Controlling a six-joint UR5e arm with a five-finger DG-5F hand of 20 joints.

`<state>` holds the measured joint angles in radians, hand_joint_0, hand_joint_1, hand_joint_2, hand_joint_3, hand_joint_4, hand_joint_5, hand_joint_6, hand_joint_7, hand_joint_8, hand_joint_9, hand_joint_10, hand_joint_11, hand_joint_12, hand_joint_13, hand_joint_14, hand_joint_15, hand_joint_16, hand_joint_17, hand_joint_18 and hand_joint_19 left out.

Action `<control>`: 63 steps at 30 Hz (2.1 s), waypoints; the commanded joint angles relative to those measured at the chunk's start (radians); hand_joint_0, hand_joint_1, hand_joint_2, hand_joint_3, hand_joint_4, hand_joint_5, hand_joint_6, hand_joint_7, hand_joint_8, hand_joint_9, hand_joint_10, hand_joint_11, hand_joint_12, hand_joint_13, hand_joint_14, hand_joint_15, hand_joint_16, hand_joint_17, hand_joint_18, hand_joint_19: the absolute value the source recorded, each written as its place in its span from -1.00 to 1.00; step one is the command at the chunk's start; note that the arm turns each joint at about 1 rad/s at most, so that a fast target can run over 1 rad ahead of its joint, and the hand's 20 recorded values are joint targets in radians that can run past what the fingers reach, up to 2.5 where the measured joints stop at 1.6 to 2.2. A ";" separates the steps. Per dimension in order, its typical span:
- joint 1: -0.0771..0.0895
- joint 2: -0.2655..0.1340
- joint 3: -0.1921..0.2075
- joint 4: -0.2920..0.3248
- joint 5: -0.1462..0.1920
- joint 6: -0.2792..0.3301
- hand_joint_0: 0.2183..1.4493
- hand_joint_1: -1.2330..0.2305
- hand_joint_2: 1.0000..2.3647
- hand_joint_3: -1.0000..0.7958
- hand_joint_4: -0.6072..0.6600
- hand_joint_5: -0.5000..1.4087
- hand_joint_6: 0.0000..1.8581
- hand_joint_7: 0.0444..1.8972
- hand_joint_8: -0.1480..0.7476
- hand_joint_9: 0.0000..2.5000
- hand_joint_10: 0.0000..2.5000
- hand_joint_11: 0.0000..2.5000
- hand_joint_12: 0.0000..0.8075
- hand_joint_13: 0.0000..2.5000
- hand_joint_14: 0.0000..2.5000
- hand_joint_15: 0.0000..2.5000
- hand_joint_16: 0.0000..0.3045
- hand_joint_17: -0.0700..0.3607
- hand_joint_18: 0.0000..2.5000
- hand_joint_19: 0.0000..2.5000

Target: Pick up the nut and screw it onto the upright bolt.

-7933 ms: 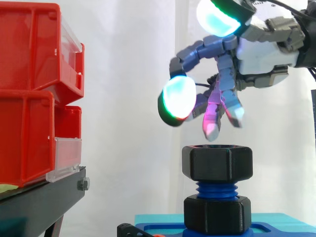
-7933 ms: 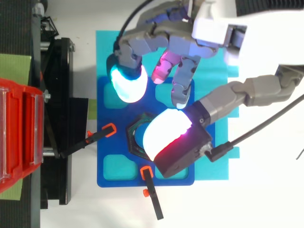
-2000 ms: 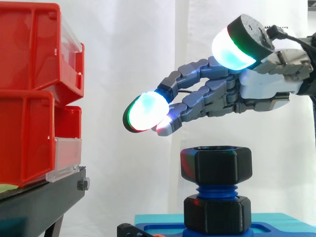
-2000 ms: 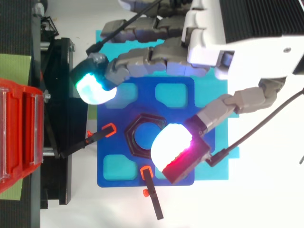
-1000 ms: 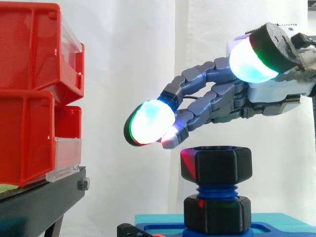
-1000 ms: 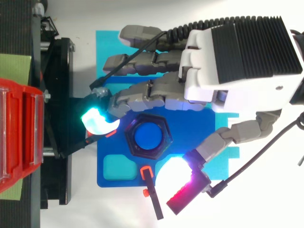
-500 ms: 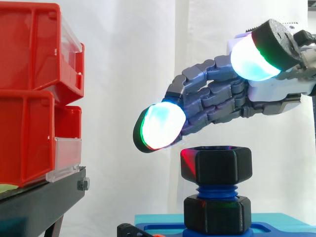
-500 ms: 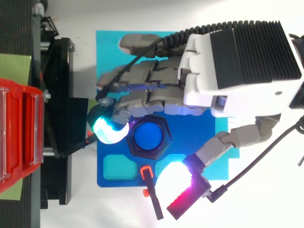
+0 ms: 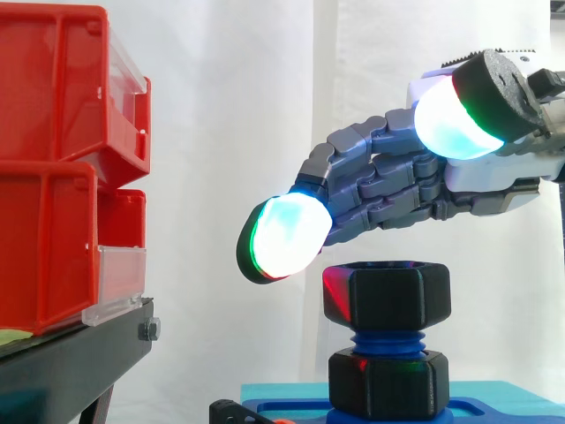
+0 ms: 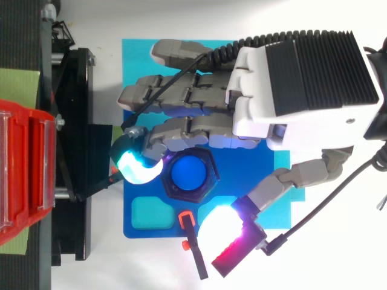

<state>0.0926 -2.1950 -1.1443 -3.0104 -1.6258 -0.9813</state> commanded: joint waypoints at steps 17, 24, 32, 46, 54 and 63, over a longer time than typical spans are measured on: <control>0.001 0.000 -0.006 0.018 0.001 -0.005 -0.67 0.19 -1.00 -0.44 0.24 -0.70 -0.46 -0.37 -0.18 -0.99 -1.00 -1.00 -0.15 -1.00 -1.00 -1.00 -0.68 -0.17 -1.00 -1.00; 0.009 0.000 -0.005 0.016 0.007 -0.007 -0.67 0.17 -1.00 -0.44 0.24 -0.69 -0.46 -0.38 -0.17 -0.95 -1.00 -1.00 -0.16 -1.00 -1.00 -1.00 -0.69 -0.18 -1.00 -1.00; 0.016 0.000 -0.006 0.016 0.024 -0.007 -0.67 0.17 -1.00 -0.44 0.26 -0.69 -0.46 -0.37 -0.15 -0.93 -1.00 -1.00 -0.17 -0.99 -1.00 -1.00 -0.70 -0.20 -1.00 -1.00; 0.019 0.000 -0.006 0.011 0.024 -0.007 -0.65 0.14 -1.00 -0.44 0.27 -0.68 -0.46 -0.36 -0.12 -0.86 -1.00 -1.00 -0.18 -0.94 -1.00 -1.00 -0.72 -0.22 -1.00 -1.00; 0.019 0.000 -0.006 0.004 0.024 -0.007 -0.63 0.25 -1.00 -0.44 0.26 -0.67 -0.46 -0.35 -0.11 -0.80 -1.00 -1.00 -0.19 -0.91 -1.00 -1.00 -0.72 -0.23 -1.00 -1.00; 0.019 0.000 -0.006 -0.002 0.024 -0.007 -0.63 0.33 -1.00 -0.44 0.31 -0.64 -0.46 -0.28 -0.08 -0.70 -1.00 -1.00 -0.21 -0.86 -1.00 -1.00 -0.75 -0.27 -1.00 -1.00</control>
<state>0.1118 -2.1951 -1.1504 -3.0078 -1.6014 -0.9879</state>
